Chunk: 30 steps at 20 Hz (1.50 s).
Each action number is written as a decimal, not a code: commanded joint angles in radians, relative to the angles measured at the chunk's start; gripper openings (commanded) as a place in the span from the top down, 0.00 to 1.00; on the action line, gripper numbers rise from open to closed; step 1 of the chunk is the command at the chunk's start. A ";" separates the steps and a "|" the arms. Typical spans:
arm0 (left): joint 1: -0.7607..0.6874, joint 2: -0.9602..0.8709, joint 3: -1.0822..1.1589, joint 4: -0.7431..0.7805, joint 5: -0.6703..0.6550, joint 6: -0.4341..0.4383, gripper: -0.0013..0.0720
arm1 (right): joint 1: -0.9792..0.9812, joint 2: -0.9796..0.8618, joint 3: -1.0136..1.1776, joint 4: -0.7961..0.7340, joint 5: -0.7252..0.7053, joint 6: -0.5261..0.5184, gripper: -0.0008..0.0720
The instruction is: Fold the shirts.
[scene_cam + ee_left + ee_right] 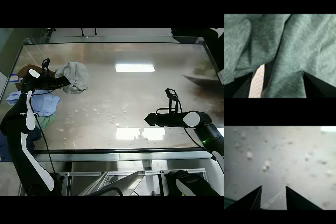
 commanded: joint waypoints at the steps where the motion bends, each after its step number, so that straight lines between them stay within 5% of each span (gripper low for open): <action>1: -0.014 -0.021 0.021 -0.016 -0.034 0.000 0.40 | -0.001 -0.002 0.000 -0.001 -0.021 0.000 0.52; 3: -0.032 -0.013 0.045 -0.083 -0.124 0.040 0.97 | -0.001 -0.002 0.000 -0.001 -0.028 0.000 0.52; 12: -0.262 0.269 -0.163 -0.236 -0.419 0.085 0.97 | -0.068 0.024 0.002 -0.001 0.033 -0.034 0.52; 17: -0.533 0.476 -0.480 -0.252 -0.332 0.054 0.97 | -0.175 0.044 -0.001 0.000 0.117 -0.034 0.52; 23: -0.758 0.493 -0.605 -0.248 -0.236 0.024 0.96 | -0.173 0.021 -0.021 0.023 0.121 -0.036 0.52; 24: -0.758 0.495 -0.599 -0.238 -0.256 0.024 0.95 | -0.173 0.018 -0.021 0.024 0.128 -0.037 0.52; 26: -0.718 0.496 -0.558 -0.193 -0.338 -0.020 0.12 | -0.173 0.018 -0.021 0.034 0.139 -0.046 0.51; 28: -0.628 0.496 -0.498 -0.144 -0.459 -0.087 0.07 | -0.173 0.018 -0.021 0.061 0.158 -0.064 0.33; 30: -0.528 0.510 -0.483 -0.135 -0.526 -0.098 0.07 | -0.164 0.018 -0.026 0.088 0.164 -0.063 0.27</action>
